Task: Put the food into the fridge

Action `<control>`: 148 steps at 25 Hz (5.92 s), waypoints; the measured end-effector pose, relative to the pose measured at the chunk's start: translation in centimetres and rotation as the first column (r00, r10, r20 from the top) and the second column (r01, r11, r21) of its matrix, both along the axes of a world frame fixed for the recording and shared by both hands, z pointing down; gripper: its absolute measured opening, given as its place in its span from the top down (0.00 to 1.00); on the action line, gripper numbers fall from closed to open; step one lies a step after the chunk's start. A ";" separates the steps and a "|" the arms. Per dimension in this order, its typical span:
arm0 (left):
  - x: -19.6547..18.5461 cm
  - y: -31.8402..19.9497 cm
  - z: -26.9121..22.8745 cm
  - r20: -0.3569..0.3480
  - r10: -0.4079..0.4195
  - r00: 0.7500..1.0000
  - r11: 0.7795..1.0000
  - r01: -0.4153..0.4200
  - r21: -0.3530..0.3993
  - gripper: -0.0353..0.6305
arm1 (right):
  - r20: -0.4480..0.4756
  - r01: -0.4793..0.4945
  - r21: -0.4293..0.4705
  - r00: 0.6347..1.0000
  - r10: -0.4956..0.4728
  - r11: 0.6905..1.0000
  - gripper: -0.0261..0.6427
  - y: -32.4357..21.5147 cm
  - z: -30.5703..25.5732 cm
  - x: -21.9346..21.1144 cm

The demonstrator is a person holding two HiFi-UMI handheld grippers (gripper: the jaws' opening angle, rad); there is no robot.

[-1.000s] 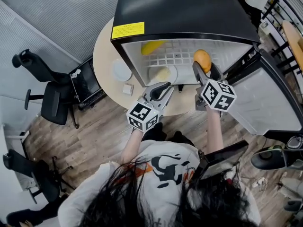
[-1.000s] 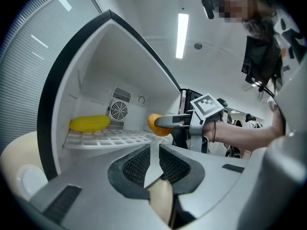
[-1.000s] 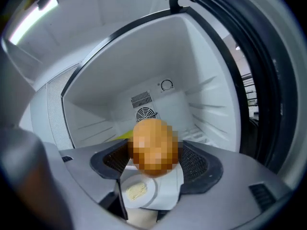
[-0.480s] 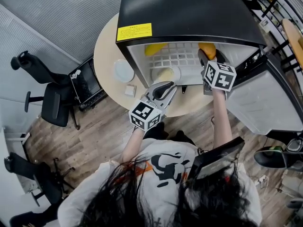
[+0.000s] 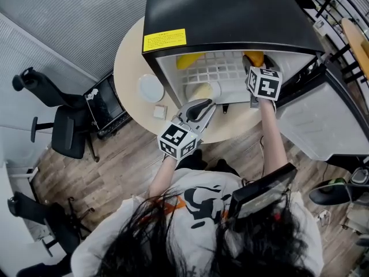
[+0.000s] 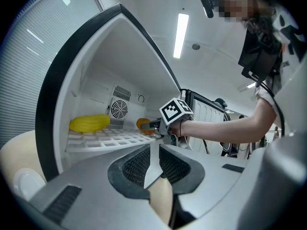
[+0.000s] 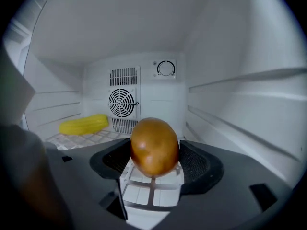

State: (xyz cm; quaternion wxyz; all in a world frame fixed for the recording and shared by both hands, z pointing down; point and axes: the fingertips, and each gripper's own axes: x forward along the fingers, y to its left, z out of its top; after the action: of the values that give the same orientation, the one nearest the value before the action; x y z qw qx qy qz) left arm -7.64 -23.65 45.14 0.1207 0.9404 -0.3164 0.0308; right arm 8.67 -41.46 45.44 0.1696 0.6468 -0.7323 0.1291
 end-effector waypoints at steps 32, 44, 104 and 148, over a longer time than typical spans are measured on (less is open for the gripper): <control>0.9 1.4 0.0 0.016 -0.095 0.995 0.995 0.095 -0.004 0.87 | 0.241 0.106 0.120 0.961 -0.133 0.987 0.47 8.8 -3.8 -2.4; 3.3 3.4 -1.0 0.011 -0.160 0.987 0.987 0.160 0.015 0.87 | 0.335 0.213 0.120 0.911 -0.241 0.970 0.47 14.3 -3.3 -2.8; -2.4 30.3 -0.7 -0.018 -0.123 0.992 0.992 0.123 0.007 0.87 | 0.458 0.245 -0.005 0.862 -0.216 0.969 0.84 46.7 2.8 -12.2; -5.3 29.3 -0.2 -0.019 -0.122 0.992 0.992 0.122 0.022 0.87 | 0.411 0.265 -0.030 0.882 -0.230 0.964 0.86 45.7 3.6 -14.5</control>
State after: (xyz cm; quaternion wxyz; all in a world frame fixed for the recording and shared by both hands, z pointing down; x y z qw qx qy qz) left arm -12.89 5.65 44.92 0.1141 0.9210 -0.3724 0.0112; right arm -5.86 4.21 49.05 0.0573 0.4993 -0.8219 0.2682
